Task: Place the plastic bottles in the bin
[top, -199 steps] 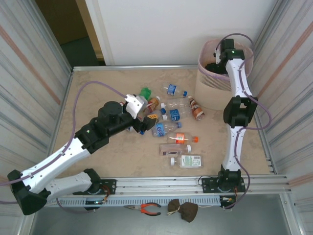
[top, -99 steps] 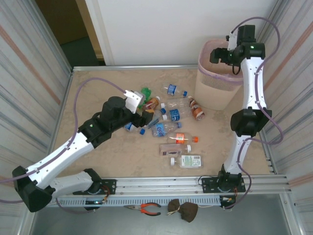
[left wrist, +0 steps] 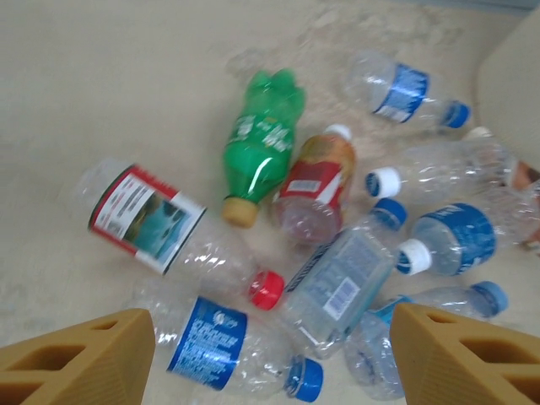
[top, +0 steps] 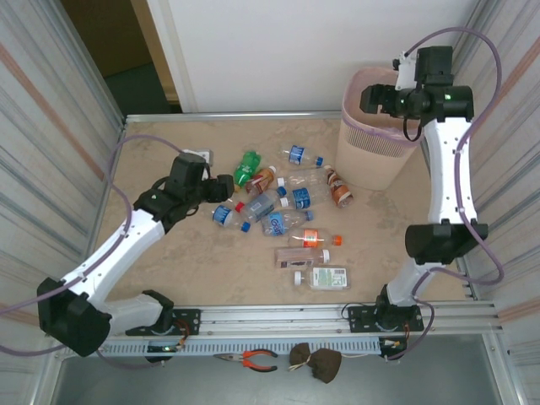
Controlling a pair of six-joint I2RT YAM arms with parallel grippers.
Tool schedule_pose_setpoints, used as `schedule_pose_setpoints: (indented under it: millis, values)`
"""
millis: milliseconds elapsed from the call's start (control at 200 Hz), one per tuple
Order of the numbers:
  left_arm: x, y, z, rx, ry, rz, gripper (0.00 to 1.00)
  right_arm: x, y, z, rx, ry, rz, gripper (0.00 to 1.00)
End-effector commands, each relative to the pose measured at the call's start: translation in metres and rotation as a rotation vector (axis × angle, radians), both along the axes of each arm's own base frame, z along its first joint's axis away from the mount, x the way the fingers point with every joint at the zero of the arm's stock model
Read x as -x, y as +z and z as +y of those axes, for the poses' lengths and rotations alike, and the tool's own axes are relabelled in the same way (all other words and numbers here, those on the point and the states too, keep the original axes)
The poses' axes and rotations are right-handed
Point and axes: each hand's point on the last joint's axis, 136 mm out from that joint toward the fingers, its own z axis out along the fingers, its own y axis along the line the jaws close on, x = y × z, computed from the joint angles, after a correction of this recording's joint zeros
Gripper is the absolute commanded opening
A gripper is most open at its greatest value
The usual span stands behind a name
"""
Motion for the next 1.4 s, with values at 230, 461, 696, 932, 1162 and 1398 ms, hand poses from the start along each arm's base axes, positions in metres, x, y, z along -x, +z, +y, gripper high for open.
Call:
schedule_pose_setpoints:
  millis: [230, 461, 696, 932, 1162, 1398]
  values:
    - [0.012, -0.068, 0.046, 0.054, 0.489, 0.371, 0.74, 0.044, 0.035, 0.003, -0.049, -0.018, -0.119, 0.88]
    - [0.011, -0.103, 0.03, 0.179, 0.598, 0.507, 0.74, 0.054, 0.041, 0.003, -0.05, -0.012, -0.131, 0.88]
    - [0.005, -0.126, 0.021, 0.329, 0.676, 0.551, 0.72, 0.059, 0.04, 0.004, -0.048, -0.007, -0.126, 0.88]
    - [0.015, -0.148, 0.026, 0.348, 0.765, 0.616, 0.71, 0.062, 0.043, 0.004, -0.048, -0.006, -0.14, 0.88]
    - [0.013, -0.162, 0.03, 0.383, 0.793, 0.638, 0.76, 0.066, 0.046, 0.004, -0.047, -0.005, -0.147, 0.88]
    - [0.009, -0.174, 0.03, 0.397, 0.8, 0.651, 0.76, 0.067, 0.045, 0.005, -0.048, 0.0, -0.142, 0.88]
